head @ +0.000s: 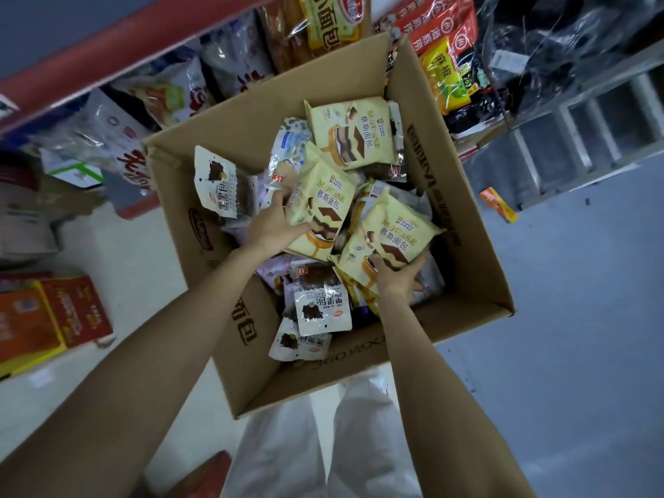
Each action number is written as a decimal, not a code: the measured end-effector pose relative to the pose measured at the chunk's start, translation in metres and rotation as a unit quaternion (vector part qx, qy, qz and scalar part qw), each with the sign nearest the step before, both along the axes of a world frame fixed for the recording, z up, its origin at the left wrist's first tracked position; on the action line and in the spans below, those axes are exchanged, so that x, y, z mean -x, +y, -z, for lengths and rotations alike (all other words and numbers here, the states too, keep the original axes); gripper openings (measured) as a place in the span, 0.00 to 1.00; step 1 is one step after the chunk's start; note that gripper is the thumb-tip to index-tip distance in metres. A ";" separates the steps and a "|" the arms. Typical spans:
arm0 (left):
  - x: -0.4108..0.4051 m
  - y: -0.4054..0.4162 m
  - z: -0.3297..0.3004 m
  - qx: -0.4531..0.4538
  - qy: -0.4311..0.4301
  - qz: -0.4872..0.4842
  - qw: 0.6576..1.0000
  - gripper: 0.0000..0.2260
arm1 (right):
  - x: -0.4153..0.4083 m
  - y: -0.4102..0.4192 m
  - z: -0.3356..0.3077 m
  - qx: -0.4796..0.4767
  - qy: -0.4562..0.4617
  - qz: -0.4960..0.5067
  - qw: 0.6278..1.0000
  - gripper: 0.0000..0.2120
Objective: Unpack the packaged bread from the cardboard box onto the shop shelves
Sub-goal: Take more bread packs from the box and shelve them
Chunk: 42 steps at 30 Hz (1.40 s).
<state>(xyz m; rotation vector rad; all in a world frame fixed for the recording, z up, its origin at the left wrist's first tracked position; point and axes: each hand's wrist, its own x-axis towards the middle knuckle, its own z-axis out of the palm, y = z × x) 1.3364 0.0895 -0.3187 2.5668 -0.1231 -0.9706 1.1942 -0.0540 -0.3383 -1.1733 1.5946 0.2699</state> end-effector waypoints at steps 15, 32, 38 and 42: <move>0.040 0.055 -0.079 0.152 -0.099 -0.120 0.976 0.30 | 0.016 -0.009 -0.079 0.094 -0.244 -0.151 0.953 0.26; 0.038 0.192 -0.348 0.389 -0.410 -0.261 0.783 0.18 | -0.115 0.066 -0.353 0.031 -0.575 -0.354 0.737 0.15; 0.009 0.233 -0.435 0.372 -0.540 -0.264 0.707 0.17 | -0.161 0.116 -0.436 0.034 -0.644 -0.398 0.652 0.16; -0.026 0.266 -0.486 0.375 -0.596 -0.237 0.670 0.21 | -0.194 0.149 -0.489 0.019 -0.690 -0.403 0.601 0.22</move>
